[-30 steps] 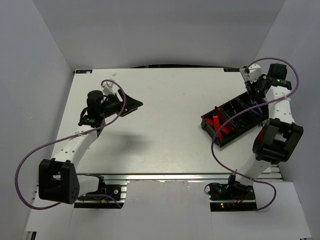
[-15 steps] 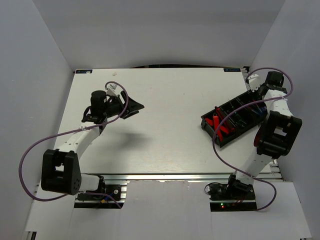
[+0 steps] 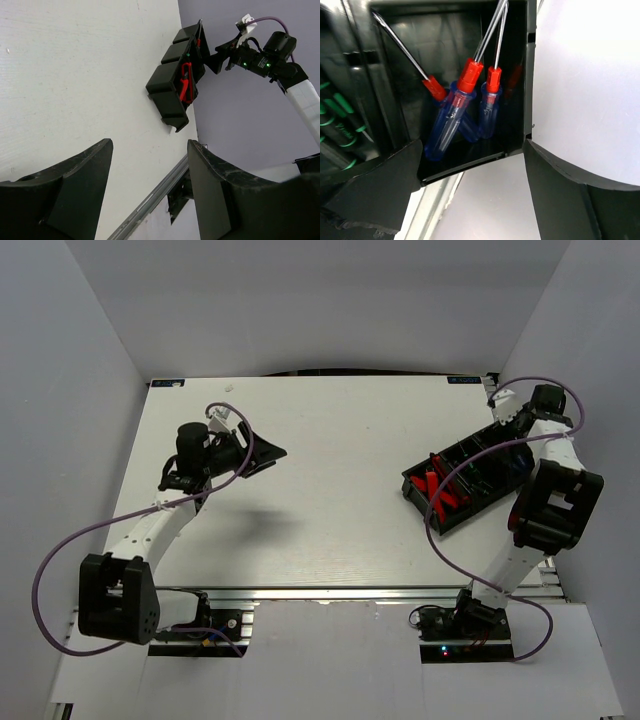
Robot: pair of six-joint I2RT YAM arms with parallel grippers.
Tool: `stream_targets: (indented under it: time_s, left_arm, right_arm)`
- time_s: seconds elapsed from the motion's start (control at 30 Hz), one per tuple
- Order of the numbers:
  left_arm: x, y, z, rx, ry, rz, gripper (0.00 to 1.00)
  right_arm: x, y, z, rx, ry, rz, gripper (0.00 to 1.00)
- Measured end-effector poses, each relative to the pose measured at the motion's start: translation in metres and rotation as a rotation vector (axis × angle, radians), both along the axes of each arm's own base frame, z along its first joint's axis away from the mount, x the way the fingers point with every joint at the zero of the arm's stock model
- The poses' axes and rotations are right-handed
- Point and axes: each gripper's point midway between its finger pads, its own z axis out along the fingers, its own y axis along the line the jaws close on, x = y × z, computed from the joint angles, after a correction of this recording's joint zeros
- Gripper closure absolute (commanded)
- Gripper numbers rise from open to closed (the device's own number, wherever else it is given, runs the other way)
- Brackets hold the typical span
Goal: Sort the tools into containers
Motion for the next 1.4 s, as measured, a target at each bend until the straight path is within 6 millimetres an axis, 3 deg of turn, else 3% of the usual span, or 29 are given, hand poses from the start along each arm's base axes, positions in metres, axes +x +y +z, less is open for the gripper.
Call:
stream_targets:
  time_s: [0.2, 0.33, 0.47, 0.6, 0.7, 0.8, 0.87, 1.1, 1.27, 1.4]
  left_arm:
    - [-0.006, 0.001, 0.009, -0.003, -0.031, 0.001, 0.28]
    - [-0.009, 0.003, 0.018, 0.002, -0.067, 0.000, 0.27]
    - [-0.012, 0.006, 0.033, 0.010, -0.130, 0.007, 0.25]
    - [-0.019, 0.011, 0.056, 0.026, -0.229, 0.024, 0.21]
    - [-0.026, 0.015, 0.079, 0.036, -0.311, 0.042, 0.20]
    - [-0.033, 0.020, 0.094, 0.054, -0.372, 0.065, 0.11]
    - [-0.039, 0.024, 0.100, 0.065, -0.395, 0.085, 0.02]
    - [-0.064, 0.043, 0.127, 0.101, -0.503, 0.181, 0.02]
    - [-0.077, 0.052, 0.139, 0.108, -0.556, 0.227, 0.02]
    - [-0.078, 0.053, 0.135, 0.111, -0.548, 0.235, 0.02]
  right_arm:
    - [0.004, 0.025, 0.031, 0.111, -0.040, 0.051, 0.11]
    - [0.010, 0.065, 0.075, 0.233, -0.114, 0.126, 0.11]
    - [0.007, 0.136, 0.121, 0.326, -0.201, 0.223, 0.11]
    - [-0.005, 0.224, 0.160, 0.390, -0.267, 0.398, 0.11]
    - [-0.021, 0.284, 0.175, 0.441, -0.278, 0.532, 0.10]
    - [-0.034, 0.319, 0.179, 0.503, -0.259, 0.599, 0.11]
    - [-0.038, 0.328, 0.178, 0.533, -0.243, 0.598, 0.11]
    - [-0.041, 0.346, 0.186, 0.631, -0.243, 0.553, 0.11]
    - [-0.042, 0.348, 0.193, 0.667, -0.271, 0.524, 0.11]
    - [-0.056, 0.342, 0.192, 0.669, -0.283, 0.498, 0.10]
